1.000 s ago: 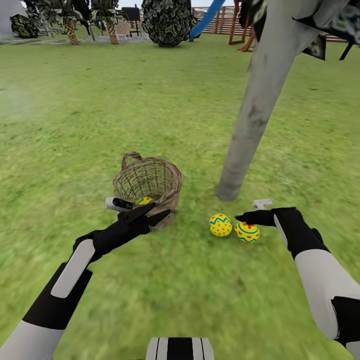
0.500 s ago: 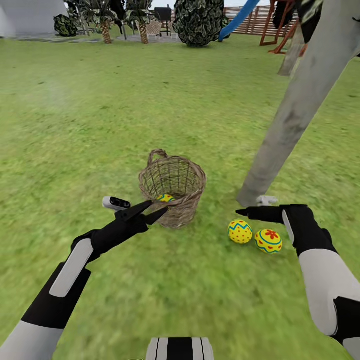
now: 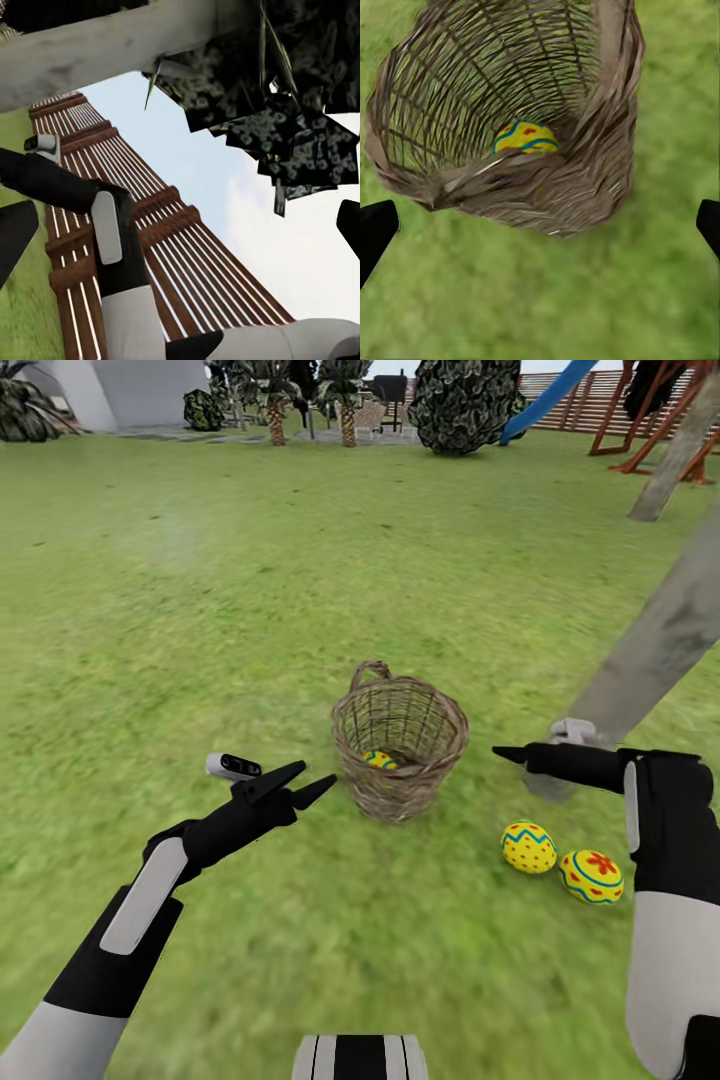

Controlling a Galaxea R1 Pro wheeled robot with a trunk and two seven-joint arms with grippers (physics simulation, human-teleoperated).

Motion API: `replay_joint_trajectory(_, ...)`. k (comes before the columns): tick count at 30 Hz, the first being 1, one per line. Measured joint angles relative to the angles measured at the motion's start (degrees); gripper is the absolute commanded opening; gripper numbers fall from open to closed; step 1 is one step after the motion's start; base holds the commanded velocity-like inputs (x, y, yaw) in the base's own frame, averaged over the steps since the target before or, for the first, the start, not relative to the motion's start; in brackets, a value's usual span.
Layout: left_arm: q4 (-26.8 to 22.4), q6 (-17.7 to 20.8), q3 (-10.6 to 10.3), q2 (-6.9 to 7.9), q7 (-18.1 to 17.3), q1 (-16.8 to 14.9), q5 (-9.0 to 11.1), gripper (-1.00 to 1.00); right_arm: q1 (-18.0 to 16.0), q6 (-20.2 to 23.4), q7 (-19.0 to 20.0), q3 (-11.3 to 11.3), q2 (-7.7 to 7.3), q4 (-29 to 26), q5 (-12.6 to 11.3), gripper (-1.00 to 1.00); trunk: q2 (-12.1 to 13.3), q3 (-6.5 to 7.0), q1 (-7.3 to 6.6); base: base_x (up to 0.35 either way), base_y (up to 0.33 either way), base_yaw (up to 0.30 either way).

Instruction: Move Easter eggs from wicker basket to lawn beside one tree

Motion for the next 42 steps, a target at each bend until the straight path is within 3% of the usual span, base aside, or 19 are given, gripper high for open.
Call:
replay_joint_trajectory(9,0.09,-0.04,-0.06,-0.07,0.03,0.00,0.00,1.00,-0.13,0.13,-0.27,0.16,-0.02,-1.04,0.15,1.00,0.00,0.00,-0.01,0.238,0.196,0.294)
replay_joint_trajectory(13,0.02,-0.04,0.01,-0.05,0.00,0.00,0.00,1.00,-0.14,0.11,-0.88,0.56,1.51,-1.00,0.92,1.00,0.00,0.00,-0.01,0.287,0.161,0.281)
replay_joint_trajectory(18,0.04,-0.04,0.00,0.00,-0.07,-0.02,0.00,1.00,-0.13,0.05,-7.41,2.32,2.24,-0.73,2.14,1.00,0.00,0.00,-0.01,0.310,0.123,0.060)
replay_joint_trajectory(23,0.07,-0.04,-0.08,0.00,-0.07,-0.02,-0.01,1.00,-0.13,0.11,-15.35,6.40,2.56,-0.74,2.39,1.00,0.00,0.00,-0.01,0.315,0.116,0.005)
replay_joint_trajectory(28,0.13,-0.04,-0.08,0.00,-0.01,-0.02,0.00,1.00,-0.11,0.24,-16.23,6.88,2.50,-0.65,2.40,1.00,0.00,0.00,0.01,0.199,0.068,0.000)
replay_joint_trajectory(34,0.19,-0.04,-0.09,0.00,0.00,-0.02,-0.16,1.00,0.12,0.32,-16.71,6.91,2.72,0.14,9.17,1.00,0.00,0.00,0.02,0.032,0.022,0.000)
replay_joint_trajectory(42,0.17,-0.03,-0.09,-0.07,0.02,-0.03,-0.16,1.00,2.80,0.30,-16.60,6.87,2.85,-0.03,9.88,1.00,0.00,0.18,0.00,0.195,0.195,-0.086)
